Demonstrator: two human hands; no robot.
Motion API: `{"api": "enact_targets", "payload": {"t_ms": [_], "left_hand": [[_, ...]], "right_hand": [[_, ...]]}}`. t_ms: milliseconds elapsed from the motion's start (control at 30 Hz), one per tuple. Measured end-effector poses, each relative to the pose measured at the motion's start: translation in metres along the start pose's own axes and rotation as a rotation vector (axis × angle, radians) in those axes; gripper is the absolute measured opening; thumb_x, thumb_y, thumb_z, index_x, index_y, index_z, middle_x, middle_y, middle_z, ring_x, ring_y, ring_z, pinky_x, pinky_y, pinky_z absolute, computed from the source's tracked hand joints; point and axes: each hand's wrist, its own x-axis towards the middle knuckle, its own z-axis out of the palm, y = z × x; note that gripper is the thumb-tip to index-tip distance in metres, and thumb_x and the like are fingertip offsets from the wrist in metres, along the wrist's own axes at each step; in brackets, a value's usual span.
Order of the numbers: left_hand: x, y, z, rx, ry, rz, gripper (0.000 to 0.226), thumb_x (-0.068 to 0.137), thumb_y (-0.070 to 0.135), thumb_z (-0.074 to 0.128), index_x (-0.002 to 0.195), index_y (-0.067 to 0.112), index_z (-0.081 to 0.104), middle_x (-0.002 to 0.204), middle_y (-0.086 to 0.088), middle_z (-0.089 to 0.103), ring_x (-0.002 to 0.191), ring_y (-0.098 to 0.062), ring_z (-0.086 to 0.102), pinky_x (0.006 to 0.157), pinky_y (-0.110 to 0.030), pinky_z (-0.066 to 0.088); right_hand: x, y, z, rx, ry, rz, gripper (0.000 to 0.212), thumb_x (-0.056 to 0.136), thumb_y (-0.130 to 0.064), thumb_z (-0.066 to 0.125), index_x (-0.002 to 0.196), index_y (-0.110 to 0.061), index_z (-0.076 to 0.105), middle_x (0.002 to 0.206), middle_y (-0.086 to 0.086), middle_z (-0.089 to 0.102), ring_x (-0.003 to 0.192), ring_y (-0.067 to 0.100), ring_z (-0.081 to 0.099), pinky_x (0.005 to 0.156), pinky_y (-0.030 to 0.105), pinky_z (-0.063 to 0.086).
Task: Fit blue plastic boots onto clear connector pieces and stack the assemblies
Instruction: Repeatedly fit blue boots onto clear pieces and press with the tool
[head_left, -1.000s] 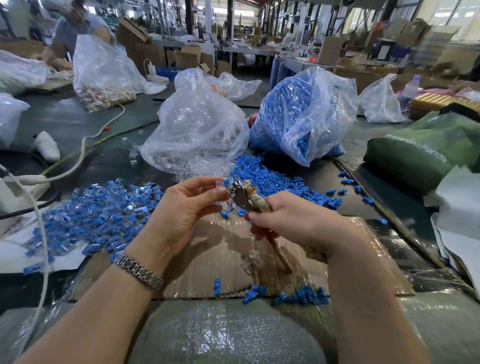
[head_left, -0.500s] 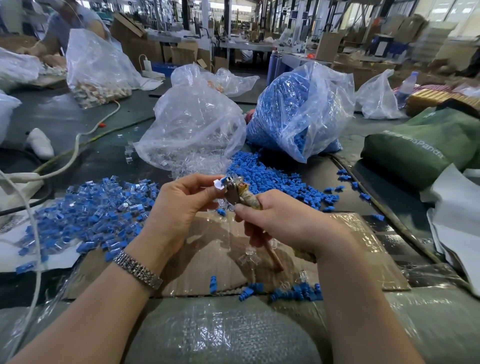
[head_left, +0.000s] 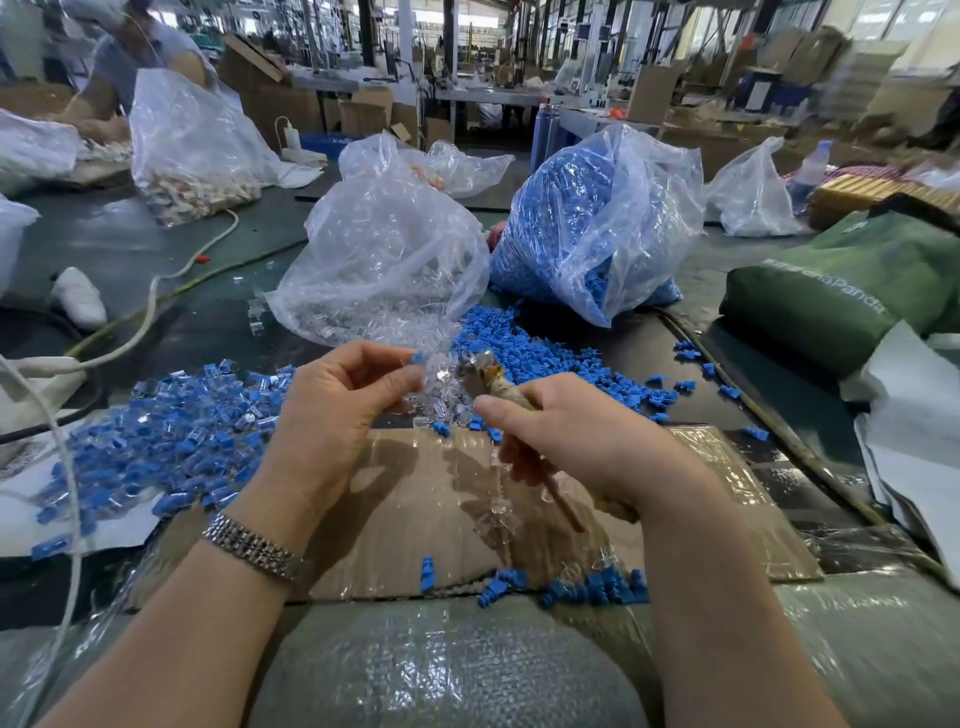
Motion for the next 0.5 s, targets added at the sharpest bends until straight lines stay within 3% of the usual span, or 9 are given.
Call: {"api": "enact_targets", "payload": {"t_ms": [67,133,267,333,400,500], "left_hand": [[0.002,-0.003,-0.009,0.255,0.114,0.04,0.014,0.085,0.015,0.079,0.094,0.024,0.072,0.088,-0.001,0.074,0.082,-0.013,0.072,0.069,-0.023,0.059],[0.003,-0.006,-0.017,0.639,0.252,0.068,0.013,0.089,0.014,0.074,0.096,0.024,0.068,0.091,-0.001,0.067,0.08,-0.015,0.065,0.073,-0.033,0.057],[0.003,-0.004,-0.025,1.19,0.396,0.015,0.007,0.088,0.019,0.066,0.092,0.024,0.068,0.101,-0.006,0.049,0.101,-0.03,0.048,0.094,-0.049,0.037],[0.001,-0.007,-0.021,1.226,0.327,0.086,0.016,0.087,0.015,0.067,0.101,0.022,0.072,0.107,-0.008,0.051,0.108,-0.03,0.044,0.096,-0.048,0.035],[-0.001,-0.012,-0.01,1.166,0.144,0.248,0.027,0.089,0.01,0.063,0.112,0.02,0.073,0.111,-0.003,0.057,0.104,-0.019,0.042,0.095,-0.042,0.037],[0.001,-0.023,0.006,1.193,-0.13,0.268,0.042,0.098,0.015,0.052,0.138,0.027,0.06,0.133,0.002,0.059,0.119,-0.014,0.047,0.111,-0.041,0.037]], "right_hand": [[0.002,0.005,-0.008,-0.082,0.132,0.027,0.046,0.094,-0.057,0.062,0.086,-0.011,0.064,0.078,0.01,0.072,0.067,0.027,0.066,0.067,0.042,0.054],[0.006,0.015,-0.015,-0.251,0.268,0.072,0.04,0.091,-0.055,0.066,0.081,-0.016,0.06,0.074,0.003,0.064,0.064,0.019,0.056,0.057,0.035,0.042],[0.014,0.044,-0.017,-0.46,0.354,0.268,0.03,0.091,-0.038,0.067,0.078,-0.013,0.054,0.081,0.005,0.058,0.071,0.022,0.054,0.057,0.033,0.037],[0.018,0.051,-0.015,-0.467,0.336,0.336,0.032,0.092,-0.037,0.068,0.076,-0.015,0.05,0.09,0.01,0.058,0.083,0.027,0.057,0.067,0.035,0.044],[0.02,0.049,-0.013,-0.478,0.308,0.373,0.039,0.092,-0.043,0.068,0.075,-0.015,0.047,0.101,0.013,0.06,0.096,0.032,0.061,0.082,0.041,0.051],[0.022,0.047,-0.009,-0.531,0.29,0.395,0.043,0.093,-0.053,0.065,0.087,-0.013,0.048,0.114,0.016,0.063,0.109,0.036,0.059,0.096,0.049,0.052]]}}
